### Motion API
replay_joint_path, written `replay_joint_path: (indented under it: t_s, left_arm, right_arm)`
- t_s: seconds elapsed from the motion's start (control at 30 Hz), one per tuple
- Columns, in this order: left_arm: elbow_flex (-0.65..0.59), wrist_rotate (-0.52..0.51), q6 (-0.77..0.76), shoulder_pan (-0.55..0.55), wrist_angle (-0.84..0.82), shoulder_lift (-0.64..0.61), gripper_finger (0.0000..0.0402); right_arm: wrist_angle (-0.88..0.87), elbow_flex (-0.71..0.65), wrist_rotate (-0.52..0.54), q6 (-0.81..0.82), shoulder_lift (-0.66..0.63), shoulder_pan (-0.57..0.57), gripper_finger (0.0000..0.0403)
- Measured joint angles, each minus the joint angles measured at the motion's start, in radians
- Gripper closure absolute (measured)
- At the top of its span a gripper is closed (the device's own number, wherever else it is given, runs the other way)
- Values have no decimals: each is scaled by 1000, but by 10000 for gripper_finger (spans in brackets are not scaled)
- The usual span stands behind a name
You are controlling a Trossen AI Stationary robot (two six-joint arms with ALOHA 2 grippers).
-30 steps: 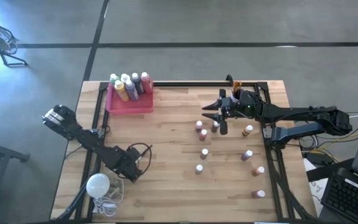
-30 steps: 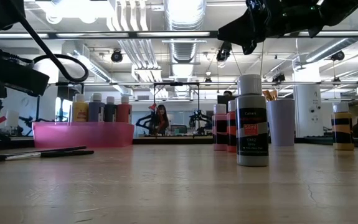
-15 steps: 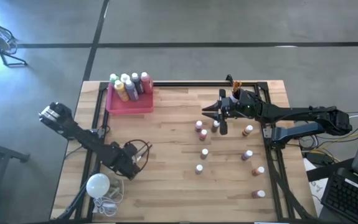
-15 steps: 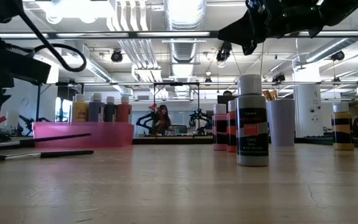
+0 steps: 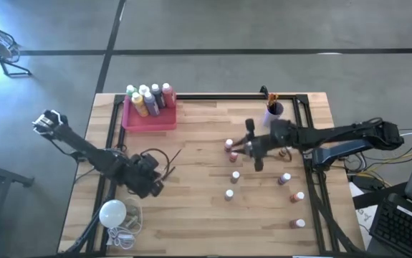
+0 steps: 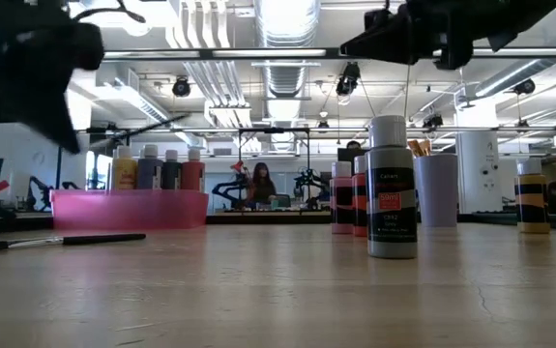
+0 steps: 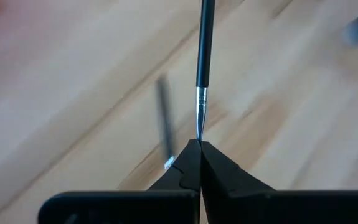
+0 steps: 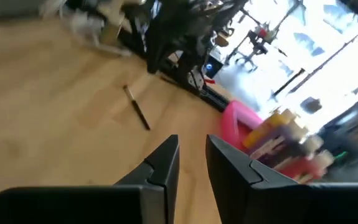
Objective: Pick & Place Paint Supplies
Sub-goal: Put the silver paint brush into the purple cup
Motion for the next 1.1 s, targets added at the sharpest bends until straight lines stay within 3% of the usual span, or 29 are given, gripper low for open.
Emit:
replay_joint_path:
  t_s: [0.23,0.4,0.53,0.7,0.93,1.1]
  left_arm:
    - [-55,-67,263,96,350,-97,401]
    - [-121,10,439,200,635,-117,401]
    - [-195,151,540,310,918,-100,401]
    - [-278,366,544,456,1217,-48,401]
    - [-287,494,522,543,1462,80,401]
    - [-219,530,525,550,1482,182,401]
  right_arm:
    - [11,0,378,-298,51,152,344]
    - [22,0,683,-475,89,234,333]
    - [73,0,852,-632,137,272,314]
    - [190,0,975,-818,208,296,286]
    - [332,0,1041,-1072,296,314,244]
    - [445,0,1057,-1230,343,327,223]
